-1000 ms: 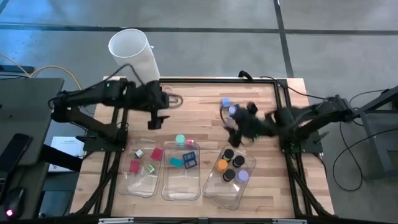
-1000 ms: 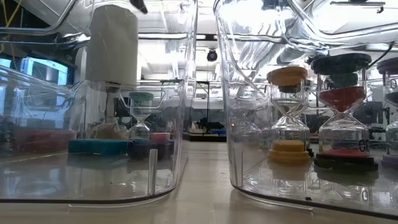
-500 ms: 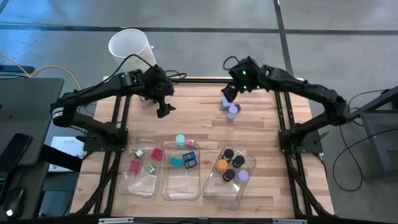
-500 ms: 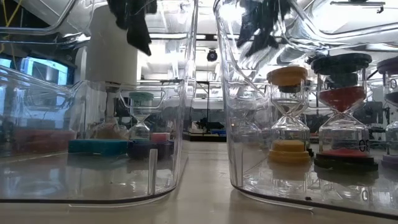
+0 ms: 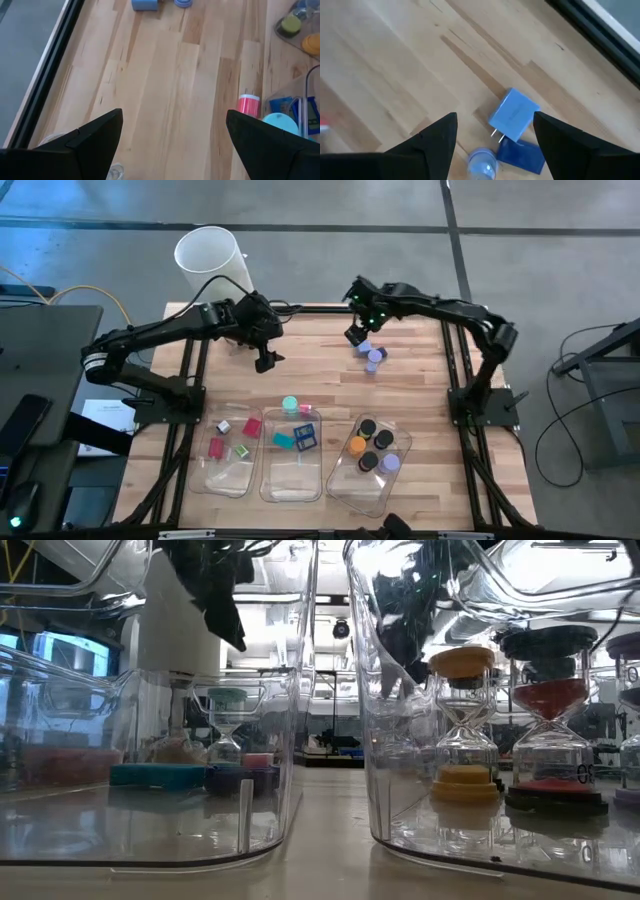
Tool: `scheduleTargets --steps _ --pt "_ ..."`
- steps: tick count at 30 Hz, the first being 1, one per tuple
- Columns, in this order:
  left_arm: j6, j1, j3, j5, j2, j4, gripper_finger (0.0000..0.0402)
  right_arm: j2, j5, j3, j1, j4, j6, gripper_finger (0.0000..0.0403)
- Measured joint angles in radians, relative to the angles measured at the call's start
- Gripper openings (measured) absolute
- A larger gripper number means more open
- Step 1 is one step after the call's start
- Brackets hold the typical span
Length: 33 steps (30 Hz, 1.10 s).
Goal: Pick & Place Office items
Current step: Put the purple adapter into the left bin
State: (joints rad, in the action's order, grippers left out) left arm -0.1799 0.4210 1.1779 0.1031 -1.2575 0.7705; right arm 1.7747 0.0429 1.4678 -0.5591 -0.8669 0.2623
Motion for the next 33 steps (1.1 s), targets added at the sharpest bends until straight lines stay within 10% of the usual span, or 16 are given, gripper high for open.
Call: scheduleTargets --steps 33 --pt "-0.057 -0.001 -0.003 0.116 0.0 0.009 0.0348 0.158 -0.03 0.046 0.046 -0.108 0.238 0.0252"
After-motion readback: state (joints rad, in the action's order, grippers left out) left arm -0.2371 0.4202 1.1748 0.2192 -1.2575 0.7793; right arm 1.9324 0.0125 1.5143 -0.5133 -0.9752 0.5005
